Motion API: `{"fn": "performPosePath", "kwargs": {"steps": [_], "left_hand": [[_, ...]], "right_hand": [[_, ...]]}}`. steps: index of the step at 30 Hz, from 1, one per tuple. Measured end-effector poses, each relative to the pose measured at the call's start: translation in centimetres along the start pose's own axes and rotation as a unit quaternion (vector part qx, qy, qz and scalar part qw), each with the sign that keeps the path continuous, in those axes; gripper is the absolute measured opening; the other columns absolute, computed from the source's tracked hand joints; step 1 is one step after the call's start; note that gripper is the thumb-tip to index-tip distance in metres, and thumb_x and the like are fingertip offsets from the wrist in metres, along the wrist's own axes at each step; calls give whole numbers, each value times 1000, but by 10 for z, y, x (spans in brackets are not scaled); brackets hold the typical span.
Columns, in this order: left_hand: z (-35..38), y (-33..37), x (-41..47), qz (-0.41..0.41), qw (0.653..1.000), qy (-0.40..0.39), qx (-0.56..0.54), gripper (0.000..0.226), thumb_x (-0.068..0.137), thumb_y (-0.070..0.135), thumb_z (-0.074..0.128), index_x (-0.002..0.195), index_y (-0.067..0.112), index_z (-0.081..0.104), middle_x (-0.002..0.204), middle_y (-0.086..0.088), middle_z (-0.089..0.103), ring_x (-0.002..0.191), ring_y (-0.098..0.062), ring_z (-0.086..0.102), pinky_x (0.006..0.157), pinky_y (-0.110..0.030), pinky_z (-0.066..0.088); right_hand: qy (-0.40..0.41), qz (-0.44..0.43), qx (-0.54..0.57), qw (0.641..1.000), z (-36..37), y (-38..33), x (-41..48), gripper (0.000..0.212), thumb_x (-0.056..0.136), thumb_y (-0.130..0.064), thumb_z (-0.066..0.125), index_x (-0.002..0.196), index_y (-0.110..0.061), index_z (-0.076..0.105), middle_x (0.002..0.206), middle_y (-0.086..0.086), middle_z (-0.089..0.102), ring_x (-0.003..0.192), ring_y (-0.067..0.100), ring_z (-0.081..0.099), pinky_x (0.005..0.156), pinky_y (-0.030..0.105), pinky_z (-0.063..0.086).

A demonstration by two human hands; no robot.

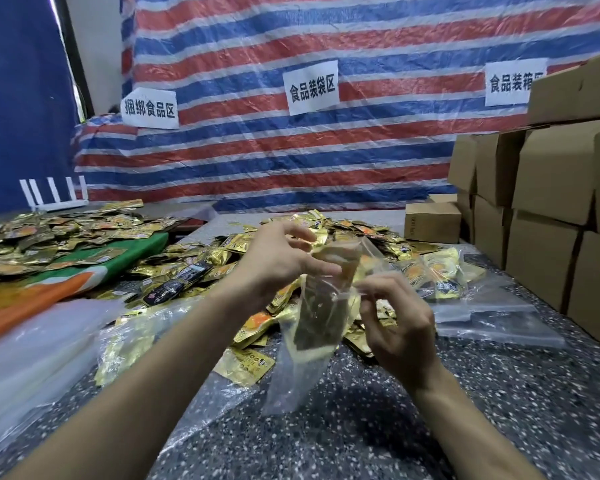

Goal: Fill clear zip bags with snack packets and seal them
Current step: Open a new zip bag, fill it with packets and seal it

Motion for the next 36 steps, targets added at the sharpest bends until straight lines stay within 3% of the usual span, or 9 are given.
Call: {"fn": "performPosePath", "kwargs": {"steps": [5, 11, 14, 18, 22, 25, 29, 34, 36], "left_hand": [[-10, 11, 9, -15, 988, -12, -153, 55, 47, -5, 77, 100, 3, 68, 106, -14, 70, 106, -23, 66, 88, -32, 57], [-11, -2, 27, 72, 967, 24, -242, 31, 71, 20, 79, 97, 8, 67, 96, -9, 72, 92, -22, 72, 85, -31, 59], [-20, -45, 50, 47, 988, 128, -73, 14, 93, 27, 66, 101, 16, 68, 105, -3, 69, 99, -18, 65, 83, -30, 54], [-18, -122, 69, -67, 961, 142, 230, 47, 93, 40, 65, 126, 8, 57, 132, -11, 58, 120, -28, 54, 99, -44, 48], [-12, -155, 73, -133, 892, 102, 420, 61, 87, 69, 54, 96, 9, 56, 140, -18, 46, 132, -37, 37, 104, -47, 40], [-11, -150, 72, -84, 924, 169, 332, 67, 76, 48, 80, 121, 11, 48, 130, -13, 50, 122, -31, 44, 96, -45, 44], [-16, -129, 63, -17, 970, 209, 123, 55, 71, 3, 85, 105, 17, 45, 101, -3, 59, 81, -16, 60, 62, -33, 55], [-41, -74, 46, 90, 973, 203, -68, 56, 79, -7, 72, 119, 24, 48, 111, -6, 61, 98, -29, 67, 78, -48, 61], [-51, -46, 36, 112, 965, 190, -143, 63, 79, -6, 72, 128, 27, 48, 115, -6, 61, 98, -25, 69, 77, -41, 61]], "right_hand": [[73, -6, -30, 997, -11, 1, 6, 15, 91, -2, 58, 100, 6, 68, 99, 9, 62, 94, 19, 60, 87, 25, 50], [71, -12, 24, 997, -17, 4, 10, 17, 91, 0, 60, 107, -6, 63, 99, 2, 61, 88, 19, 61, 79, 27, 52], [28, -17, 30, 999, -13, 5, 12, 10, 91, -3, 59, 98, 0, 65, 98, 3, 63, 90, 16, 61, 76, 31, 53], [-9, -10, 36, 999, -5, 5, 9, 12, 91, -6, 60, 94, 3, 68, 97, 9, 66, 90, 24, 64, 75, 40, 55], [-10, -6, 37, 999, -4, 6, 7, 12, 91, -7, 60, 92, 1, 69, 96, 7, 64, 91, 23, 62, 75, 40, 54], [-17, 7, 43, 999, -1, 5, 6, 12, 91, -8, 61, 92, 0, 70, 97, 8, 64, 92, 23, 62, 75, 40, 53], [-21, 16, 48, 999, 1, 5, 3, 12, 91, -8, 62, 92, 1, 70, 96, 10, 64, 92, 23, 62, 77, 35, 54], [-27, 22, 49, 998, 2, 5, 2, 11, 90, -8, 63, 93, 0, 70, 95, 12, 63, 91, 20, 61, 79, 25, 53], [-30, 25, 52, 998, 3, 4, 2, 9, 89, -6, 64, 93, -1, 70, 95, 12, 62, 92, 17, 59, 81, 19, 49]]}}
Point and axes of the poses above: each hand's wrist, its own x-axis towards the middle knuckle, its own z-axis out of the palm, y = z × x, the point moved 3 cm from there along x, towards the middle knuckle
